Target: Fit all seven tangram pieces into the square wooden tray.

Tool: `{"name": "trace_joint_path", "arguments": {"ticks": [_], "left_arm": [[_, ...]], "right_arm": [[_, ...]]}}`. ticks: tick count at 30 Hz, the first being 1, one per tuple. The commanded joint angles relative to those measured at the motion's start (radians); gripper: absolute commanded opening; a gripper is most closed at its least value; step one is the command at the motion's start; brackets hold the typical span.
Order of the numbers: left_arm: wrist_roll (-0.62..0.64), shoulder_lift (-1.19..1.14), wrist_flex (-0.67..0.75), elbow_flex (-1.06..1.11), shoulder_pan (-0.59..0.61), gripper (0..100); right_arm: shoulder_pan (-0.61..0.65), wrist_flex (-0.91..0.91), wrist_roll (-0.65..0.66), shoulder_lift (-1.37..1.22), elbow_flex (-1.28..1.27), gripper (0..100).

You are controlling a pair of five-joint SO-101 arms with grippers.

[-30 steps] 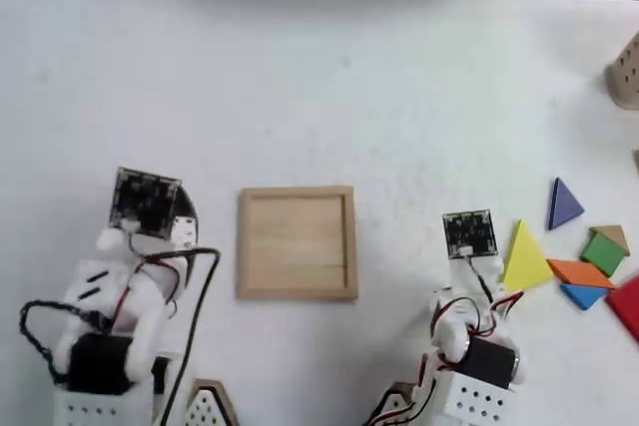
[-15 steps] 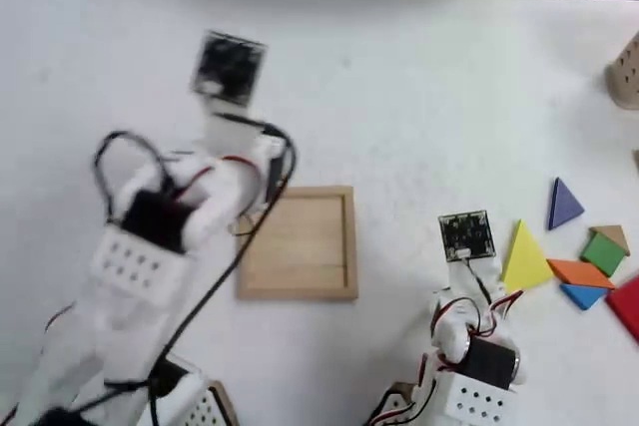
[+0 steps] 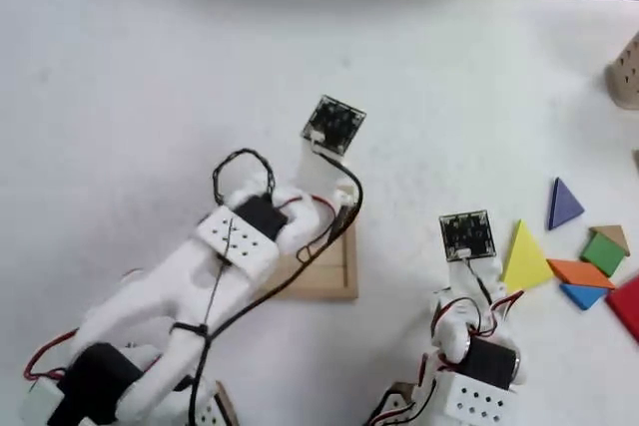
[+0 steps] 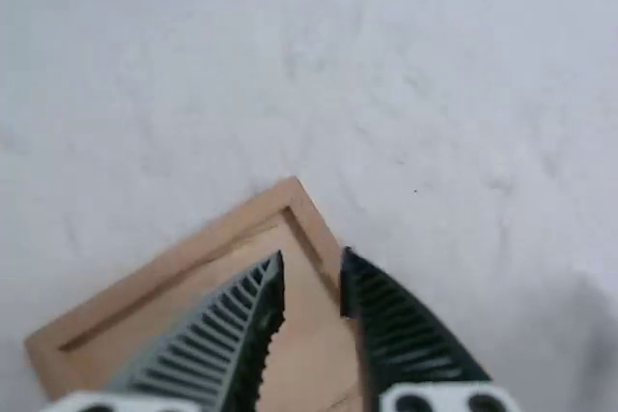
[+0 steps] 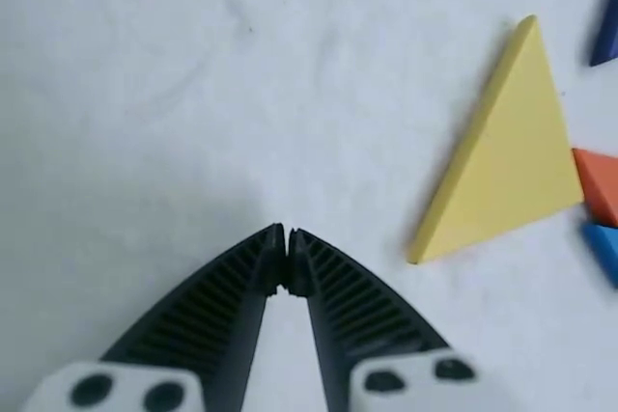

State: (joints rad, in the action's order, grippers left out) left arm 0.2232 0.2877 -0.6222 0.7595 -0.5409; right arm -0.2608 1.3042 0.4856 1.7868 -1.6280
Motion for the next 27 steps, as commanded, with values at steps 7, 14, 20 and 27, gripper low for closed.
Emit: {"name": "trace_joint_path", "arguments": {"ticks": [7,14,20,27], "left_arm": [[0.029,0.035,0.044,-0.012,0.205,30],[0.023,0.028,0.055,-0.005,0.182,30],[0.023,0.027,0.057,-0.003,0.182,30],[0.023,0.027,0.057,-0.003,0.182,30]], "right_arm": [[0.016,-0.222,0.009,-0.005,0.094,1.8],[-0.004,-0.305,-0.117,-0.005,0.106,1.8],[-0.030,-0.312,-0.180,-0.147,0.207,2.2],[-0.036,-0.453,-0.187,-0.588,0.295,6.0]]}}
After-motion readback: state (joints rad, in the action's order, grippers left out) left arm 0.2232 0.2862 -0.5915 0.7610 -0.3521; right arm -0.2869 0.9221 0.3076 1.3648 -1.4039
